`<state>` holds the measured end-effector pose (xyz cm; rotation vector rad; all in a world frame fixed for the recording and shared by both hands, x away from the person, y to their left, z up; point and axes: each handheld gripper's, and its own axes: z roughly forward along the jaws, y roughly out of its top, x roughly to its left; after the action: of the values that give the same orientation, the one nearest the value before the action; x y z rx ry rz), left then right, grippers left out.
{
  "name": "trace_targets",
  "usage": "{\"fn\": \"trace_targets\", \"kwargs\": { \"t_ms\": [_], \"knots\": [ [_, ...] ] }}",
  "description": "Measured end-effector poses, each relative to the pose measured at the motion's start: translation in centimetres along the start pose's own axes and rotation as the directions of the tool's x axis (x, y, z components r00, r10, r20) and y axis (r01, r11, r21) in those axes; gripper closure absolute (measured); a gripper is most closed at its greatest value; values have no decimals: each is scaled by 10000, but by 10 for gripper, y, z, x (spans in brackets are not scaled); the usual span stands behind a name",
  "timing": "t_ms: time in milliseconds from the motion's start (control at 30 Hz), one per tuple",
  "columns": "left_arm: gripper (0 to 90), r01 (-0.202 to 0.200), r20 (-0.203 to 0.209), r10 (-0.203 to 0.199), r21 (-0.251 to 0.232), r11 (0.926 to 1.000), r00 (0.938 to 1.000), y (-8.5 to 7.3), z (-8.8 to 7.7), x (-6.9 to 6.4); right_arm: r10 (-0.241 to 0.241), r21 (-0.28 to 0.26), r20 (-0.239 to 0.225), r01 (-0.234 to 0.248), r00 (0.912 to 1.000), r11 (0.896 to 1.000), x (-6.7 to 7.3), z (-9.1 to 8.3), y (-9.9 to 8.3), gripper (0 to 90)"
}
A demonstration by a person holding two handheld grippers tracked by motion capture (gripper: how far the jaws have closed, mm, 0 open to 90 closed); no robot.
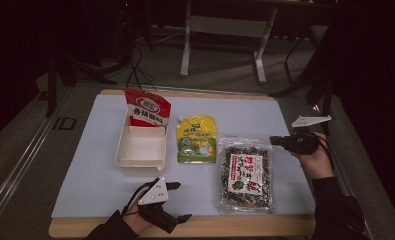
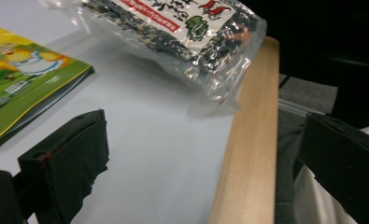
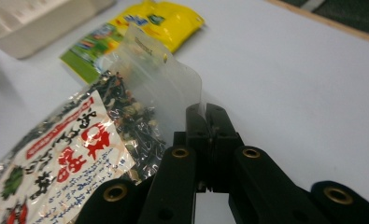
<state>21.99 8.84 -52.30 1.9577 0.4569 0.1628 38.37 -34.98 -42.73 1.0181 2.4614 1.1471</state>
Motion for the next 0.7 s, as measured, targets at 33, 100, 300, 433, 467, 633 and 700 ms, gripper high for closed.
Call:
{"fn": "trace_targets", "kwargs": {
  "t_ms": [33, 100, 300, 433, 467, 633, 700],
  "knots": [
    [31, 118, 79, -118, 8, 9999, 9999, 2, 0, 0, -109, -48, 1, 109, 9999, 9999, 3, -2, 3, 898],
    [31, 260, 130, -261, 59, 9996, 9996, 7, 1, 2, -247, -181, -45, 246, 9997, 9995, 8, -6, 7, 898],
    [31, 544, 123, -546, 133, 9984, 9984, 17, 6, 9, -686, -507, -99, 680, 9976, 9964, 23, -16, 17, 898],
    [32, 552, 138, -555, 201, 9983, 9984, 20, 9, 10, -960, -788, -213, 940, 9952, 9924, 33, -24, 23, 898],
    [32, 562, 179, -566, 228, 9982, 9982, 20, 10, 10, -1057, -821, -273, 1032, 9940, 9913, 35, -25, 24, 899],
    [32, 472, 224, -478, 265, 9985, 9986, 22, 18, 10, -1572, -983, -479, 1520, 9864, 9835, 52, -31, 32, 898],
    [32, 540, 291, -545, 194, 9984, 9981, 24, 22, 11, -1773, -1067, -518, 1711, 9828, 9795, 60, -34, 35, 899]
  ]
}}
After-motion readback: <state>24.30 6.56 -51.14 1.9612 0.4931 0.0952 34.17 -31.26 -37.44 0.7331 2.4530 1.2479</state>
